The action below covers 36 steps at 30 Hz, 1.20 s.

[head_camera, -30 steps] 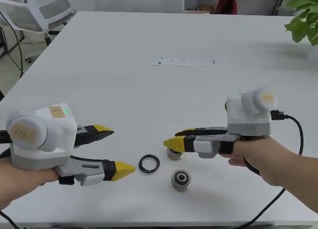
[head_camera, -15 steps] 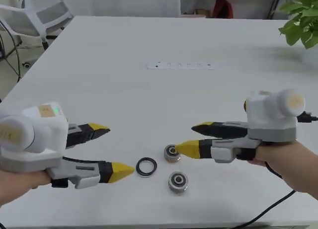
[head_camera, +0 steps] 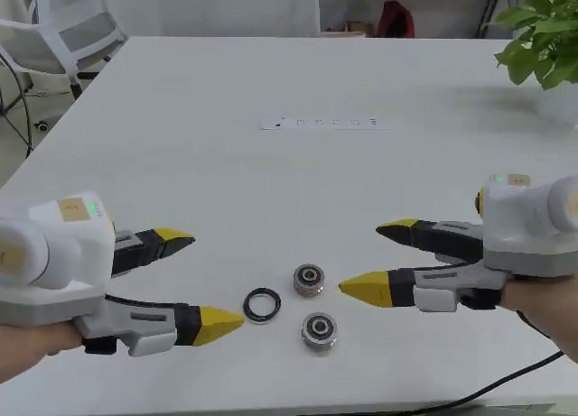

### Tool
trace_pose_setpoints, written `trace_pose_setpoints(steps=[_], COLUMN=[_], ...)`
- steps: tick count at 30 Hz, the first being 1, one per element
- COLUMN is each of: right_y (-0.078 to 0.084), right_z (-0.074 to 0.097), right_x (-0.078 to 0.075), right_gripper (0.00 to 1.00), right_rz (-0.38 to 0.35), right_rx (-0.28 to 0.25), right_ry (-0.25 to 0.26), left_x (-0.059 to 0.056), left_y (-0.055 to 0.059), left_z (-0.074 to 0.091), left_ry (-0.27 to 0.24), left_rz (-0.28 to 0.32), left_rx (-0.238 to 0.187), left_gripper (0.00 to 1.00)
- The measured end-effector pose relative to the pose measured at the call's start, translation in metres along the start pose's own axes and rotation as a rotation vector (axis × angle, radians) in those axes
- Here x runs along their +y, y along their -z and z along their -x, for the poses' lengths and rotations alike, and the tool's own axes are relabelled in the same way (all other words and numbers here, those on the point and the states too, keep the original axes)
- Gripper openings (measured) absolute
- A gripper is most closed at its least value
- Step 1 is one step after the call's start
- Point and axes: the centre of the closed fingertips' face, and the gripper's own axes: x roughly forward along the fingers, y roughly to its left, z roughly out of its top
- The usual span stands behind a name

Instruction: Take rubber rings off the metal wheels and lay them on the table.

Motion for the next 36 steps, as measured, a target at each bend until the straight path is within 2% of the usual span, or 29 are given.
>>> trace_pose_setpoints(steps=[11,21,36], right_y=[0.019,0.034,0.042], right_z=[0.014,0.026,0.040], right_x=[0.003,0.007,0.008], right_gripper=[0.84,0.87,0.88], right_rz=[0.037,0.062,0.066], right_rx=[0.029,0.053,0.066], right_ry=[0.031,0.047,0.074], left_x=[-0.003,-0.005,-0.007], left_y=[0.001,0.008,0.012], left_z=[0.012,0.021,0.026], left_ry=[-0.023,-0.051,-0.080], left_rz=[0.019,0.023,0.026], left_rx=[-0.014,-0.007,-0.004], left_gripper=[0.75,0.77,0.78])
